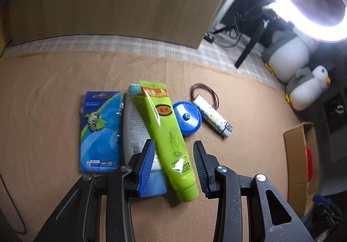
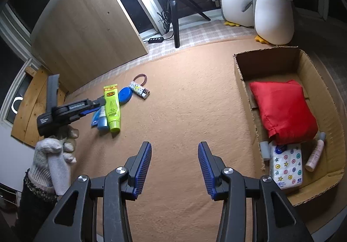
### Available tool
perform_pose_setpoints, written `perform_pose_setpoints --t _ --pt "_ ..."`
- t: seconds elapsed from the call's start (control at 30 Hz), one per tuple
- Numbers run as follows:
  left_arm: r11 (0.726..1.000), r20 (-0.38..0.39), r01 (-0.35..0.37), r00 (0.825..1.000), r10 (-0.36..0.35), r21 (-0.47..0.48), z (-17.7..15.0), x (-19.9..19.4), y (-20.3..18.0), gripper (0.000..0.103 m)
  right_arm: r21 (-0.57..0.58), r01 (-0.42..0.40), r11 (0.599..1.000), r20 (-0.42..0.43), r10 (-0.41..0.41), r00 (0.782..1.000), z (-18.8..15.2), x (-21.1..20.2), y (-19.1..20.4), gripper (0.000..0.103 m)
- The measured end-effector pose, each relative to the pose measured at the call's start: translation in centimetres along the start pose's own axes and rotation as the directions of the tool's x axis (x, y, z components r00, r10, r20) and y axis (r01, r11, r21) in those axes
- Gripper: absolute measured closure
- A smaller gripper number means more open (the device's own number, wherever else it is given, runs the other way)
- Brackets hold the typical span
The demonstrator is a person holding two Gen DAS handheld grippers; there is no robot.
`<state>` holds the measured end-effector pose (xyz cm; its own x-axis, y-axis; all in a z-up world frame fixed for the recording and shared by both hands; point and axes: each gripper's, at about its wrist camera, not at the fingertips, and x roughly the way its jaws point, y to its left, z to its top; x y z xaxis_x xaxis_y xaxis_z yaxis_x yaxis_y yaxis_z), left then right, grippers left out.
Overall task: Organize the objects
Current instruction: 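Move the open right tool over the green hand-cream tube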
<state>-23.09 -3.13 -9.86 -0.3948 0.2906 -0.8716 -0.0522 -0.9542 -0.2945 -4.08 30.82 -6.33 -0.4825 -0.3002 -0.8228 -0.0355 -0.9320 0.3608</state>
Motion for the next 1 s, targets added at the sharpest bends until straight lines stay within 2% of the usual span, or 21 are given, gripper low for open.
perform_pose_setpoints --t 0.33,0.57,0.7,0.83,1.0 --pt "0.999 -0.027 -0.016 0.999 0.018 0.049 -0.4 1.3 -1.5 0.065 0.02 0.003 1.0 -0.001 -0.002 1.0 -0.1 0.2 0.3 0.062" --pt "0.996 -0.044 -0.029 0.998 0.033 0.081 -2.0 2.5 -3.1 0.067 0.017 -0.003 1.0 -0.011 0.003 1.0 -0.2 0.4 0.7 0.062" --pt "0.998 -0.033 -0.004 0.999 0.006 0.058 -2.8 2.2 -3.3 0.075 0.017 -0.002 1.0 -0.012 0.002 1.0 -0.1 0.6 0.6 0.062" --pt "0.998 -0.023 -0.009 1.0 0.01 0.059 -4.0 2.0 -3.8 0.075 0.021 -0.002 1.0 -0.022 0.002 1.0 -0.1 1.0 0.4 0.062" --pt "0.999 -0.025 0.025 0.999 -0.024 0.027 -6.1 1.3 -3.9 0.075 0.015 -0.009 1.0 -0.029 0.009 1.0 -0.2 1.3 0.5 0.062"
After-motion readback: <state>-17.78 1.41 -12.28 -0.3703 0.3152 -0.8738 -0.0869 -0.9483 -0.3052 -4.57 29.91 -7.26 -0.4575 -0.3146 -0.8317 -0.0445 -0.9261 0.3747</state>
